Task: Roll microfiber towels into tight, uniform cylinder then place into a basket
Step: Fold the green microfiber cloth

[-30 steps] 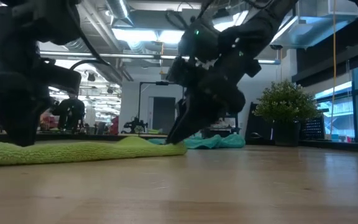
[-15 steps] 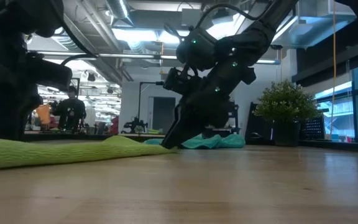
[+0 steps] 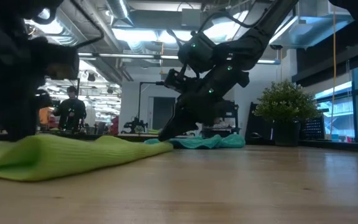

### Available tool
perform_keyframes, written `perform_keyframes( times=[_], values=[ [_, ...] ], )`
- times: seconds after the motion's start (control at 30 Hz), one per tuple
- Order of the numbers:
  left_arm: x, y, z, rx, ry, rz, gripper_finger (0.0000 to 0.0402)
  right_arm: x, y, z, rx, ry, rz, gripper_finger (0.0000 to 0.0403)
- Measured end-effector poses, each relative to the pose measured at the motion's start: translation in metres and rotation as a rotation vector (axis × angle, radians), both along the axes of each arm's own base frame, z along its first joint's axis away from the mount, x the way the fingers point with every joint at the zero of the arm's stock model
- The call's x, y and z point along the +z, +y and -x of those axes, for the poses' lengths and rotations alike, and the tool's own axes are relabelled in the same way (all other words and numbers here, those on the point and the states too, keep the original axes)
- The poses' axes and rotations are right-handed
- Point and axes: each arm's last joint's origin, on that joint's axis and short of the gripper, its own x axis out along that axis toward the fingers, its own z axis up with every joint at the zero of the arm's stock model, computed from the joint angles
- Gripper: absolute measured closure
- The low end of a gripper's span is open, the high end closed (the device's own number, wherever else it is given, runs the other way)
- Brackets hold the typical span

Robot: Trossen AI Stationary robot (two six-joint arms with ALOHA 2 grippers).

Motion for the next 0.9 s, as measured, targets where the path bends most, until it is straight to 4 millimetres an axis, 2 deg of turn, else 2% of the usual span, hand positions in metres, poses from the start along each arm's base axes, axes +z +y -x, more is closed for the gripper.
perform_keyframes(
  times=[0.13,0.23,0.47,0.67,0.77,0.9],
  values=[
    [0.004,-0.006,-0.002,-0.063,-0.081,-0.052,0.0312,0.001,0.003,0.0,0.055,-0.002,0.05,0.0254],
    [0.009,-0.011,-0.001,-0.087,-0.098,-0.083,0.0312,0.006,0.017,-0.005,0.135,-0.02,0.101,0.0254],
    [0.022,-0.024,0.006,-0.183,-0.129,-0.123,0.0312,0.021,0.087,-0.015,0.384,-0.093,0.193,0.0254],
    [0.021,-0.032,0.014,-0.227,-0.115,-0.149,0.0312,0.029,0.154,-0.009,0.517,-0.158,0.166,0.0254],
    [0.022,-0.036,0.017,-0.244,-0.126,-0.166,0.0312,0.026,0.177,-0.008,0.519,-0.202,0.099,0.0254],
    [0.022,-0.041,0.021,-0.267,-0.134,-0.173,0.0312,0.008,0.199,-0.009,0.56,-0.251,0.101,0.0254]
  ],
)
